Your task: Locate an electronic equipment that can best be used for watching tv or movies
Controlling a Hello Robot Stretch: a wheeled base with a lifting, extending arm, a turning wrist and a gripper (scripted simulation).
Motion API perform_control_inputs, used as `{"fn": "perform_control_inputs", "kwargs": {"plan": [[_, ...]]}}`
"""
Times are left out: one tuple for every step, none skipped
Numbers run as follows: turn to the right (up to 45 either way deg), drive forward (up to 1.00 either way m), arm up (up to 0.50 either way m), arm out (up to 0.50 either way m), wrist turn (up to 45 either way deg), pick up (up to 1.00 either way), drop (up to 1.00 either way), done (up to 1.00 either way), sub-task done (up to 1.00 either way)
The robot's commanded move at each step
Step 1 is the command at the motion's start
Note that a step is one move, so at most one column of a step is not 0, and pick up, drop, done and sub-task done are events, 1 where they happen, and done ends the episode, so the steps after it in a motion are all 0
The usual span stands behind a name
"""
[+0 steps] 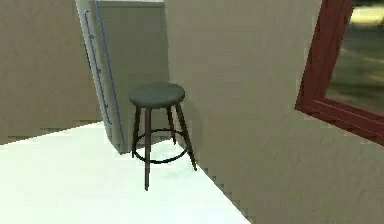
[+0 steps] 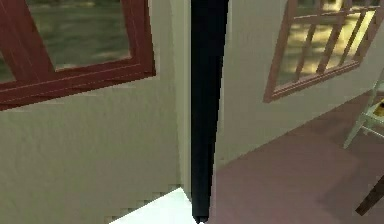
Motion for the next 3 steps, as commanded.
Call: {"fn": "perform_control_inputs", "kwargs": {"plan": [[0.0, 0.05, 0.00, 0.00, 0.0, 0.00, 0.00, 0.00, 0.00], [-27.0, 0.00, 0.00, 0.00, 0.0, 0.00, 0.00, 0.00, 0.00], [0.0, 0.60, 0.00, 0.00, 0.0, 0.00, 0.00, 0.00, 0.00]]}}
